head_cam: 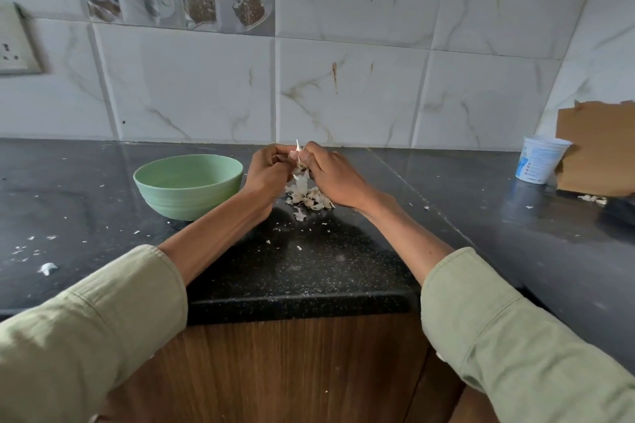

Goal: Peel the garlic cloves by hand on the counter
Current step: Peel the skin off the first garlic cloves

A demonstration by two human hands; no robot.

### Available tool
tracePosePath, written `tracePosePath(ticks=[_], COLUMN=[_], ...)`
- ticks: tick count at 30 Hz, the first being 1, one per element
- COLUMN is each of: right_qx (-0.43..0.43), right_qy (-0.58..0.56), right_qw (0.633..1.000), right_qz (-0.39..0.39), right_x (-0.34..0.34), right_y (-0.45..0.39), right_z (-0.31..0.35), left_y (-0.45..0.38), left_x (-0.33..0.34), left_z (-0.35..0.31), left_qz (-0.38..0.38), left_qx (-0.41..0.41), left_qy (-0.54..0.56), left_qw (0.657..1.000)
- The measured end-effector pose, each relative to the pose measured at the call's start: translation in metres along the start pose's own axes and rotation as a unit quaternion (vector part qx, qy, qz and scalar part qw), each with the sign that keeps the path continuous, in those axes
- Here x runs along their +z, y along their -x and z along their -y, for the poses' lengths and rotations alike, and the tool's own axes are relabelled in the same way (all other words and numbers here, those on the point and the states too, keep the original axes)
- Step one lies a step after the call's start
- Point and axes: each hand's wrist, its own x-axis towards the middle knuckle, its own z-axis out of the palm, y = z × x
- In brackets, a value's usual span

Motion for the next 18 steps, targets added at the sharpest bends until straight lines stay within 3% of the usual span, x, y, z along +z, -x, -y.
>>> tracePosePath(ticks=[11, 18], right_qx=[-0.034, 0.01], right_qy=[0.026, -0.058], right_qw=[0.999, 0.996], right_qz=[-0.018, -0.068], right_x=[-0.0036, -0.0072], right_y=[0.0003, -0.0005], right_z=[-0.0032, -0.0041], left_y=[0.0004, 0.0042], left_x=[-0.002, -0.002], left_z=[-0.0023, -0.0034], left_qz=[0.014, 0.061], left_qx=[-0.029, -0.031], left_qy=[0.046, 0.119], left_qw=[0.998, 0.991])
